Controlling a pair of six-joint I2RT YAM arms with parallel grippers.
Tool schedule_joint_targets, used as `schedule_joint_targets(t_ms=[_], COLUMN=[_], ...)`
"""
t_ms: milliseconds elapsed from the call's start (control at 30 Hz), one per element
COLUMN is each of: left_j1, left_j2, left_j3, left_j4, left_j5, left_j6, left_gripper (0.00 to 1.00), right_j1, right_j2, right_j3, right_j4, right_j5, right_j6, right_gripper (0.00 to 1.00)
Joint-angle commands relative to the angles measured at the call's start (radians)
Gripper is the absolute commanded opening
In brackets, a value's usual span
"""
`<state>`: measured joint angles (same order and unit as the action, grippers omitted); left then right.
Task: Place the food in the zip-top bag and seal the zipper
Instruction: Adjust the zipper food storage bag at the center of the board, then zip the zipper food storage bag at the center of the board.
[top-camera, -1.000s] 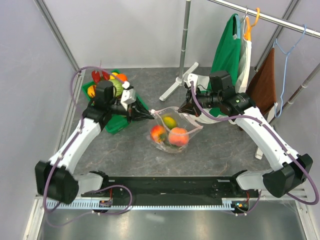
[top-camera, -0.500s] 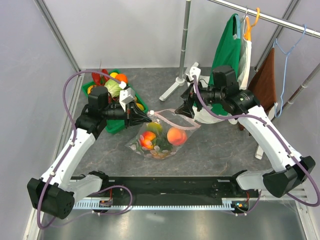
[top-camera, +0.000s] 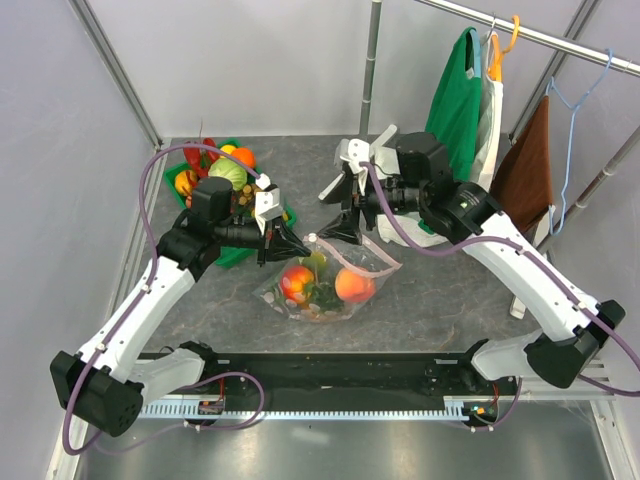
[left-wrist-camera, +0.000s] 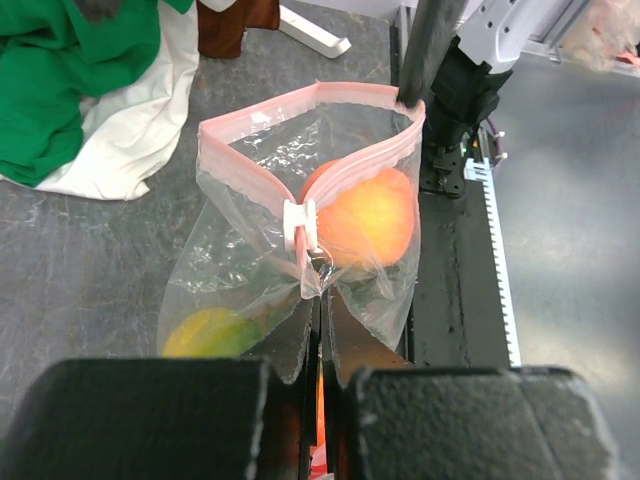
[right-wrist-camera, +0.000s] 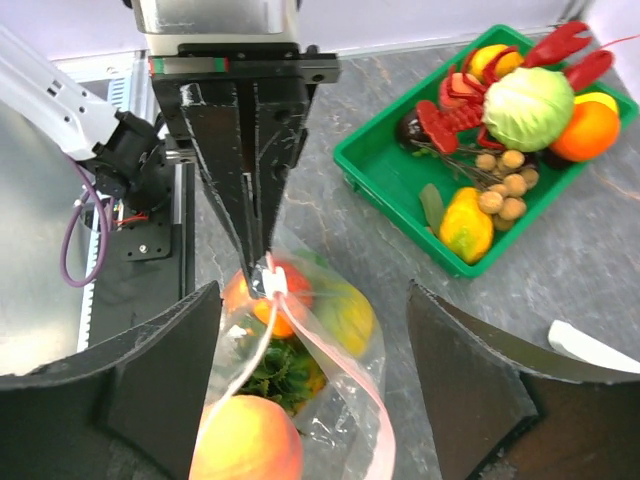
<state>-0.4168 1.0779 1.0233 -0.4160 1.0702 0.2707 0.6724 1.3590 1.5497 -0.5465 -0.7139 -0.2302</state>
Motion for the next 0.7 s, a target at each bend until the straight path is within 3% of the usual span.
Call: schedule_joint_targets(t_ms=[0, 333, 667], left_j1=[-0.005, -0.010, -0.011], left_j2=[-0.019, -0.050, -0.065], left_j3=[0.040, 0.026, 0.021], left_j4=[-0.014, -0.010, -0.001], left_j5=[-0.026, 0.011, 0.002], left_j6=[0.062, 0.114, 0.107], left_gripper=[0.02, 0.02, 0.02], right_j1=[0.036, 0.105, 0.128], right_j2=[0.009, 0.023, 0.028], right_j3=[0.013, -0.060, -0.054], right_j4=[0.040, 0.048, 0.033], right_j5=[-0.032, 0.031, 0.048], right_j6=[-0.012, -0.124, -0.152], right_gripper=[0.78, 0.67, 0.38])
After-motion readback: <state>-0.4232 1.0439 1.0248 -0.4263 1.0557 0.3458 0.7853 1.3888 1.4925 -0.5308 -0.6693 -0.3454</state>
